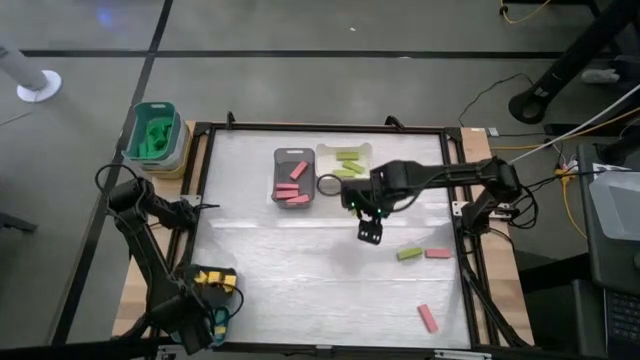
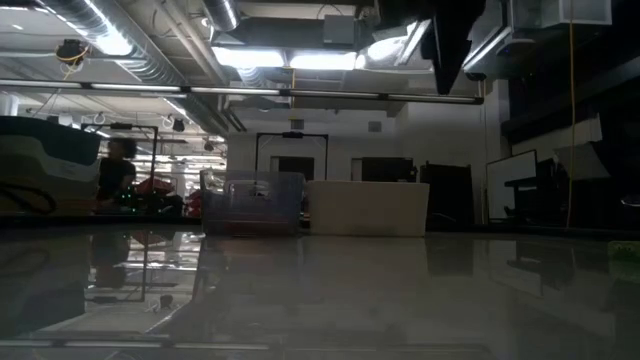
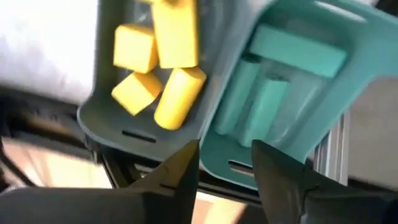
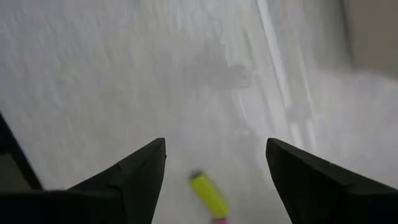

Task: Sort blocks
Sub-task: Put the green block into the white bin

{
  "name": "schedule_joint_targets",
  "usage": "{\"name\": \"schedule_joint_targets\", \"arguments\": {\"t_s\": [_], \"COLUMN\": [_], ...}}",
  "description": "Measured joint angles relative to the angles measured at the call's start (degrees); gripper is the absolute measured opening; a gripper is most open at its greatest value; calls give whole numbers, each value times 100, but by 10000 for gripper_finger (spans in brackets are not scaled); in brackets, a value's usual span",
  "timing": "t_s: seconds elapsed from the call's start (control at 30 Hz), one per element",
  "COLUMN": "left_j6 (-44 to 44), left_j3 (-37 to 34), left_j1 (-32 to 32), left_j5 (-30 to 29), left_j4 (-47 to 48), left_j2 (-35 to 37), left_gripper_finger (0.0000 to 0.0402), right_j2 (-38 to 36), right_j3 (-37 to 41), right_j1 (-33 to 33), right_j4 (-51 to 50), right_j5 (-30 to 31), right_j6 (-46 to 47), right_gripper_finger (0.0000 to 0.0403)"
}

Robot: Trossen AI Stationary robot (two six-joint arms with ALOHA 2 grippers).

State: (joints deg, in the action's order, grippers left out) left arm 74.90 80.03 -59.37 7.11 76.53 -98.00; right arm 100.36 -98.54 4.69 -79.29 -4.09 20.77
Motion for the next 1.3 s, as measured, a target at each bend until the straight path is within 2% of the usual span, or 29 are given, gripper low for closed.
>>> {"name": "schedule_joint_targets", "arguments": {"t_s": [0.1, 0.17, 0.37, 0.47, 0.6, 0.73, 0.9, 1.07, 1.3], "left_j6": [-762, -1048, -469, -374, -484, -482, -483, -405, 5], "left_j3": [2, 0, 1, 2, 2, 2, 2, 2, 2], "left_j1": [-2, -24, -192, -221, -219, -221, -225, -194, -66], "left_j5": [-18, -241, -2317, -2969, -3533, -3874, -4101, -4105, -4127], "left_j4": [3, 208, 992, 985, 988, 992, 996, 998, 990], "left_j2": [2, 31, 515, 865, 1168, 1328, 1360, 1360, 1360], "left_gripper_finger": [143, 144, 135, 133, 133, 133, 133, 133, 133], "right_j2": [0, 0, 0, -18, -129, -187, -373, -381, -389], "right_j3": [0, 0, 0, 76, 526, 1438, 2510, 3040, 3557], "right_j1": [250, 428, 1032, 1242, 1457, 1575, 1539, 1475, 1477], "right_j4": [-8, -48, -925, -1029, -897, -763, 161, 475, 617], "right_j5": [2, 45, 547, 602, 470, 88, -312, -274, -142], "right_j6": [721, 1225, 2369, 2319, 1891, 1577, 1117, 529, 313], "right_gripper_finger": [278, 278, 278, 278, 276, 255, 208, 171, 159]}}
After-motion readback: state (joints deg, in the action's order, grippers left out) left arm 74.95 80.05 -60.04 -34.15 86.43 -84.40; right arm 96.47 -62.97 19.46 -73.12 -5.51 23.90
